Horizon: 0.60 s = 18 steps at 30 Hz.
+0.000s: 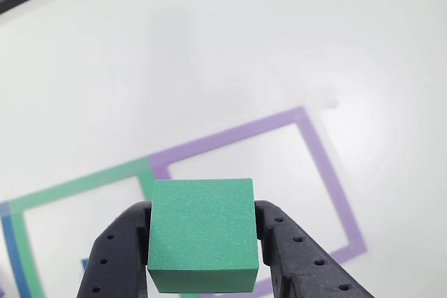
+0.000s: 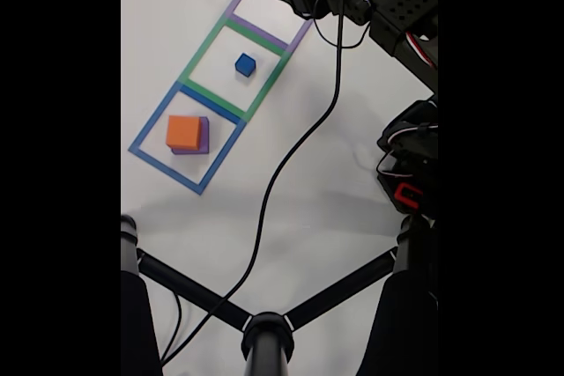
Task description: Tower of hanoi
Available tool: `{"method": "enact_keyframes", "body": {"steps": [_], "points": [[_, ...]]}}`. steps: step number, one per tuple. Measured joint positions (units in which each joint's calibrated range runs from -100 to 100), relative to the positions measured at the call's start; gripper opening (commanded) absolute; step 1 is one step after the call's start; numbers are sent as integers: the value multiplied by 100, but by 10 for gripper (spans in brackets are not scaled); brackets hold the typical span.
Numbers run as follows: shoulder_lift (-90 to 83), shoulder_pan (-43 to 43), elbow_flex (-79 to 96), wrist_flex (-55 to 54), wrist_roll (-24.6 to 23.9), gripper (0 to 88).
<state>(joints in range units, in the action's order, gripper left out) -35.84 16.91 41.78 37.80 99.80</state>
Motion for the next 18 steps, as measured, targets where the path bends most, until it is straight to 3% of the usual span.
{"method": "enact_keyframes", "body": {"steps": [8,18], "points": [[-329,-483,-2306,3090,-433,47],[-523,-1293,-3786,4687,-788,47]]}}
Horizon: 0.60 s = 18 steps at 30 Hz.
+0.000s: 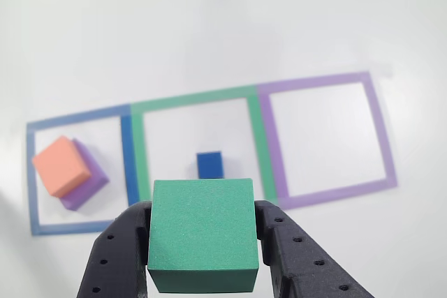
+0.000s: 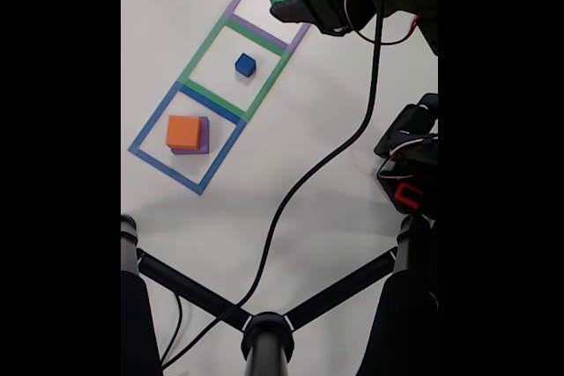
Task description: Tower of hanoi
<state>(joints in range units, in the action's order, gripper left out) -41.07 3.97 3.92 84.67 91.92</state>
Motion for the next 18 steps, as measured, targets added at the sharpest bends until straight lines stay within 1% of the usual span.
{"method": "enact_keyframes", "body": {"steps": [3,15,17,18], "points": [[-93,-172,-61,96,-79,47],[-279,-1212,-61,112,-99,49],[-287,-1392,-61,112,-197,49],[-287,-1515,-61,88,-138,49]]}}
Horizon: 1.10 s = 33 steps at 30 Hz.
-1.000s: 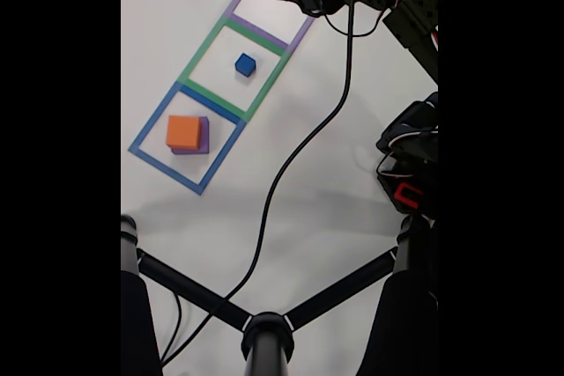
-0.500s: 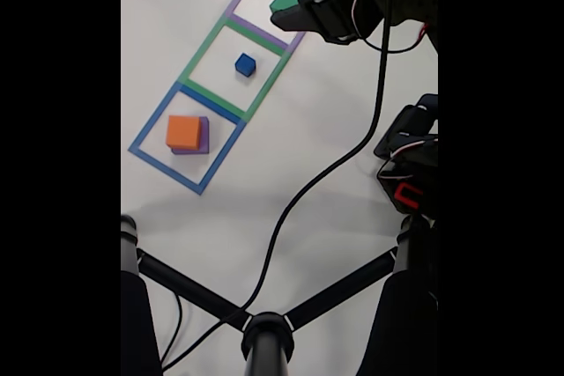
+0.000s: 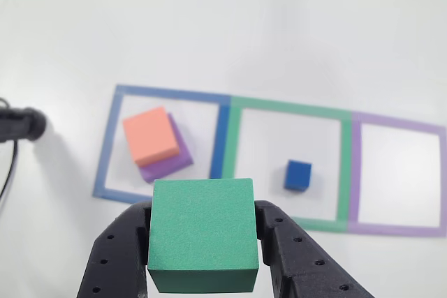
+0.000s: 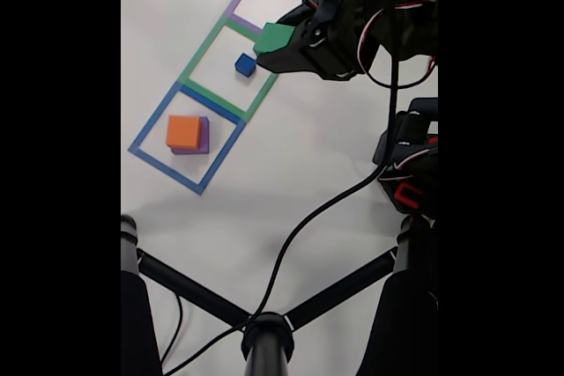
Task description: Tower of hanoi
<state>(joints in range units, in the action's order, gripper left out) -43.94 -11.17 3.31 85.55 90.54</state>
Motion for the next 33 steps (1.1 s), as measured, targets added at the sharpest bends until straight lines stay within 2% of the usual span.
{"method": "enact_keyframes", "body": {"steps": [5,8,14,25,33], "points": [[-169,-246,653,-602,79,55],[-236,-409,1462,-1348,552,55],[-245,-532,3003,-3026,887,54],[616,-745,5318,-6894,828,56],[1385,-917,5944,-8604,828,55]]}}
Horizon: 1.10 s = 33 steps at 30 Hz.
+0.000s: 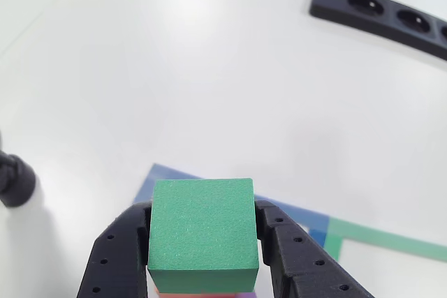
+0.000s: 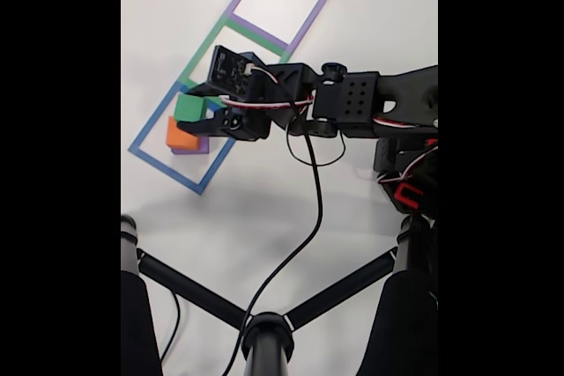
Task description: Tower of hanoi
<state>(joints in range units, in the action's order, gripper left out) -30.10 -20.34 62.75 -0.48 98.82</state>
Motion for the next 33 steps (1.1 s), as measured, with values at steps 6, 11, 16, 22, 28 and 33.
{"method": "enact_keyframes", "body": {"steps": [6,11,16,22,28,33], "points": [[625,-41,35,-811,0,55],[1131,-49,78,-1396,0,52],[1520,-115,78,-1822,0,57],[1908,-98,78,-2239,0,59],[2263,-90,78,-2584,0,60],[2507,-90,78,-2801,0,61]]}}
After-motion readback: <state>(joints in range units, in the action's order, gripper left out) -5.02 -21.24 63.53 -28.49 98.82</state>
